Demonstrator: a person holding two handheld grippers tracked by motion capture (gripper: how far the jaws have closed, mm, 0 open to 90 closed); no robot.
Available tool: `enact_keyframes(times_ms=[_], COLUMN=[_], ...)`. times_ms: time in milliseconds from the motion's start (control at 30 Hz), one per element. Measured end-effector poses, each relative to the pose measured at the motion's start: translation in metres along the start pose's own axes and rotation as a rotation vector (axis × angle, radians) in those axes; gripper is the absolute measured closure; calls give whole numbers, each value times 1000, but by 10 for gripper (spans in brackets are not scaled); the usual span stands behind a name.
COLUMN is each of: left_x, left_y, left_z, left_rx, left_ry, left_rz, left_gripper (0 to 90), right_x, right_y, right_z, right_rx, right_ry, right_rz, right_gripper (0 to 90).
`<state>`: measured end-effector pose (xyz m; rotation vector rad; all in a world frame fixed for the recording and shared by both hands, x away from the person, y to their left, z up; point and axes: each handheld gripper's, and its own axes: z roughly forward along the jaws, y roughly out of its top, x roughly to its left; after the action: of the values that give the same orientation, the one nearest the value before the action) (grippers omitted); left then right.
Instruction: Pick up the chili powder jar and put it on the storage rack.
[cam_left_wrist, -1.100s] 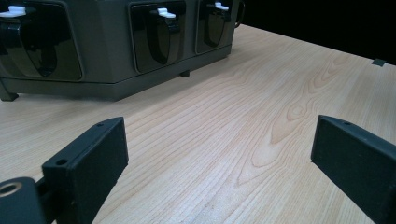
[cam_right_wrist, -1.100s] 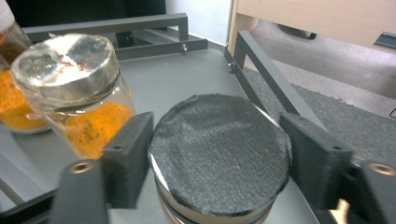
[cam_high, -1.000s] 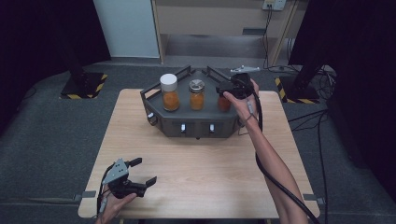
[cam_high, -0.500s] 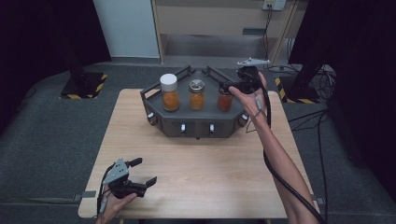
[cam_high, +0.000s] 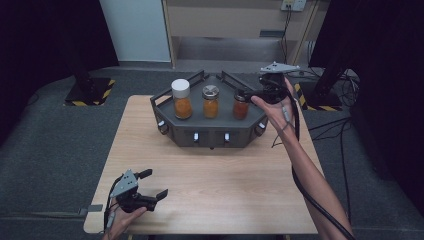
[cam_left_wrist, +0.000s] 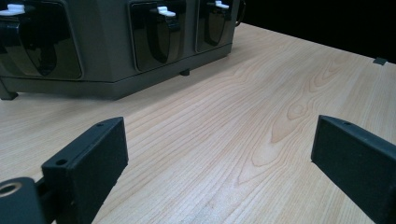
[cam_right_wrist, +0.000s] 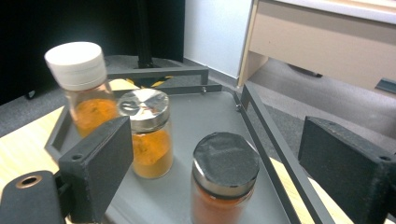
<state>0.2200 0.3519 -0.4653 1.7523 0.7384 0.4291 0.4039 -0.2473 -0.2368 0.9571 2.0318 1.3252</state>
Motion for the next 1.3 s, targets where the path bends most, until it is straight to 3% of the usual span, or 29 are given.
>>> enact_keyframes(times_ms=[667,1300], left_x=[0,0], left_y=[0,-1], left_z=[-1,-1], left_rx=[-2,-5], left_ry=[6,12], left_rz=[-8,-24], left_gripper=[23,15], right_x=[10,17], right_y=[-37,-88], right_z=[-58,-97], right_rx=[-61,-72], right_ry=[93,122], right_rz=[-36,-36], right_gripper=[91,41])
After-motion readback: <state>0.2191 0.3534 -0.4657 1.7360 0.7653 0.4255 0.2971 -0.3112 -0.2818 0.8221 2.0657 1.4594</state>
